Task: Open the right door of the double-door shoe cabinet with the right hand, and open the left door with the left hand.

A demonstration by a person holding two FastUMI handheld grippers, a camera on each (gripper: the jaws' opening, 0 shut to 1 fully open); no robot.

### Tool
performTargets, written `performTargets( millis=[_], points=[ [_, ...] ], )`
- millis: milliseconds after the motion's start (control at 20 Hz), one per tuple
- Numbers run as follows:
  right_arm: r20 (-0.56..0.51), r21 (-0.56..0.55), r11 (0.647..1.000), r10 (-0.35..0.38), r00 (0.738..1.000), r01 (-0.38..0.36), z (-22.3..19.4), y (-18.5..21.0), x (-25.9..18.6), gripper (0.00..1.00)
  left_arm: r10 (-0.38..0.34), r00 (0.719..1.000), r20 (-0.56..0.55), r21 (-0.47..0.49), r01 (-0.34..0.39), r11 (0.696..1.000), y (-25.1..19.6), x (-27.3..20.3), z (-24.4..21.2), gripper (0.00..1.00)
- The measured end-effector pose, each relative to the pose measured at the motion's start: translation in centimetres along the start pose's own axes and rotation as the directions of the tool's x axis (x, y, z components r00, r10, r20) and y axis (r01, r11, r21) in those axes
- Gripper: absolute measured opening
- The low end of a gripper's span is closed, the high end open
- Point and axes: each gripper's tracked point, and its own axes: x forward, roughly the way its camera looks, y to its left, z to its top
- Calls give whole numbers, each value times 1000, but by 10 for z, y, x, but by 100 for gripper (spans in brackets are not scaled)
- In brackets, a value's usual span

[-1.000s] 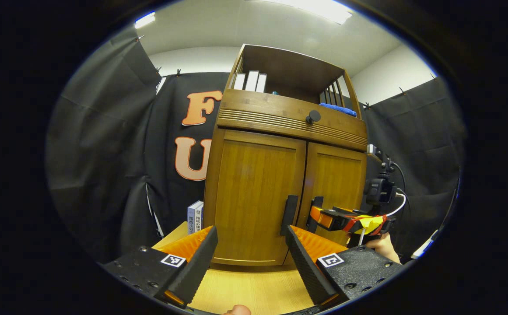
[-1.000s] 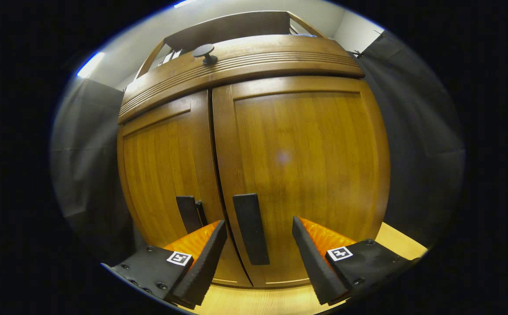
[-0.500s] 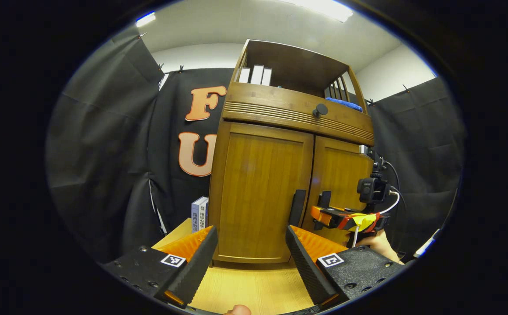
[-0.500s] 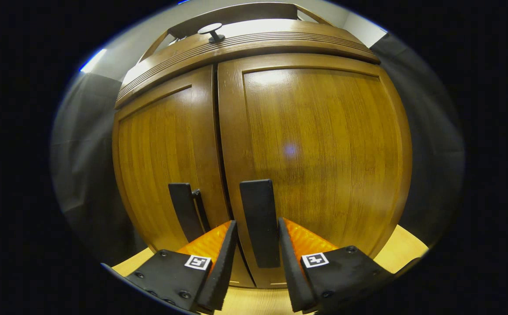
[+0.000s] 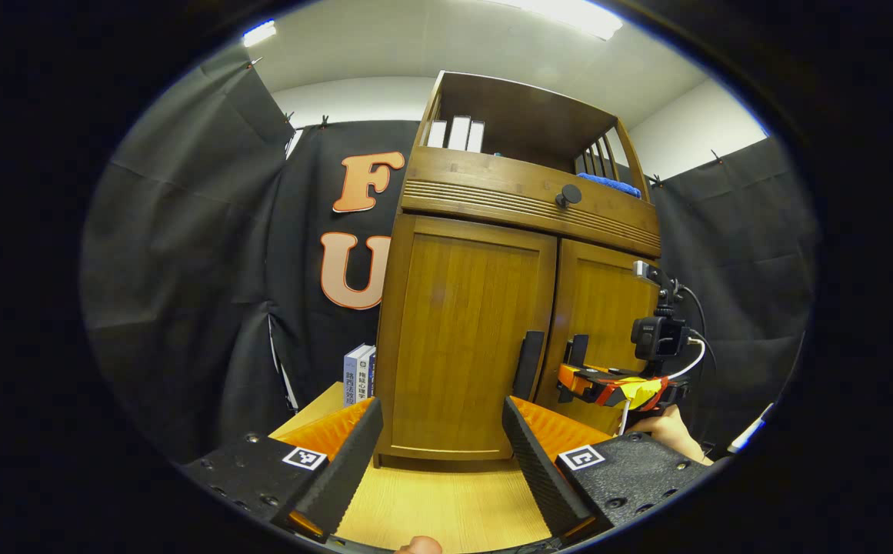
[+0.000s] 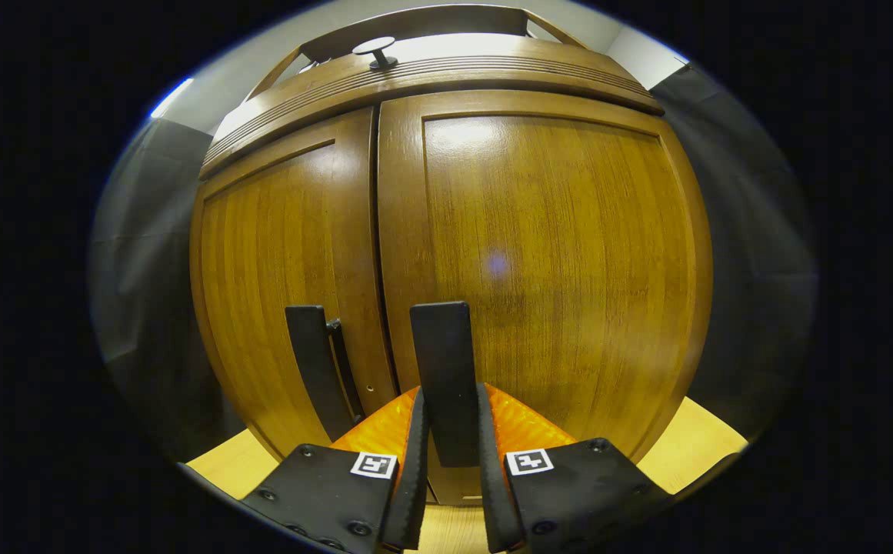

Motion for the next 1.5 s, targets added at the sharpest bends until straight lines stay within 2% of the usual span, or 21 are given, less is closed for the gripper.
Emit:
performTargets(
  millis=[100,150,200,300,400,500,650,700,750,850,900,1050,1150,1200,1350,1500],
  points=[
    [-2,0,1000,-3,1000,3,-3,0,-4,35,12,1000,0,-1,-12,1000,4,-6,-1,95],
    [-5,-5,1000,-5,1000,5,-3,-1,-9,39,15,1000,-1,-6,-15,1000,5,-8,-1,95],
    [-5,-5,1000,-9,1000,9,-2,-2,-13,31,16,1000,-3,-14,-16,1000,6,-10,-2,92],
    [-3,-23,1000,-16,1000,16,-3,-4,-22,39,19,1000,-9,-31,-20,999,8,-14,-3,92],
    [5,-38,999,-12,1000,13,-4,-7,-34,39,24,1000,-10,-38,-24,999,9,-19,-3,94],
    [8,-28,1000,-2,1000,2,-5,-11,-46,31,23,1000,-3,-30,-23,999,8,-24,-2,94],
    [16,17,1000,19,1000,-20,-6,-14,-62,38,23,1000,2,-19,-23,1000,8,-32,-2,95],
    [18,13,1000,21,1000,-21,-7,-16,-67,35,21,1000,0,-17,-21,1000,6,-35,-2,92],
    [21,6,1000,20,1000,-20,-6,-17,-70,39,20,1000,0,-15,-20,1000,6,-37,-2,94],
    [25,-14,1000,20,999,-20,-6,-23,-81,35,20,1000,6,-14,-20,1000,5,-41,2,94],
    [28,-16,1000,22,999,-22,-6,-26,-87,39,19,1000,10,-13,-19,1000,4,-44,2,94],
    [31,-12,999,42,999,-41,-6,-33,-106,29,13,1000,14,-12,-13,1000,0,-49,4,92],
    [35,-16,999,44,998,-44,-6,-40,-115,24,0,1000,14,-16,0,1000,-6,-51,4,94],
    [35,-20,999,41,999,-40,-6,-43,-119,27,-6,1000,13,-18,7,1000,-9,-52,4,92],
    [43,-34,999,28,999,-27,-5,-56,-140,29,-16,1000,9,-24,16,1000,-14,-54,3,94],
    [45,-26,999,22,999,-20,-4,-70,-157,26,-29,1000,7,-28,29,999,-21,-57,2,95]
  ],
)
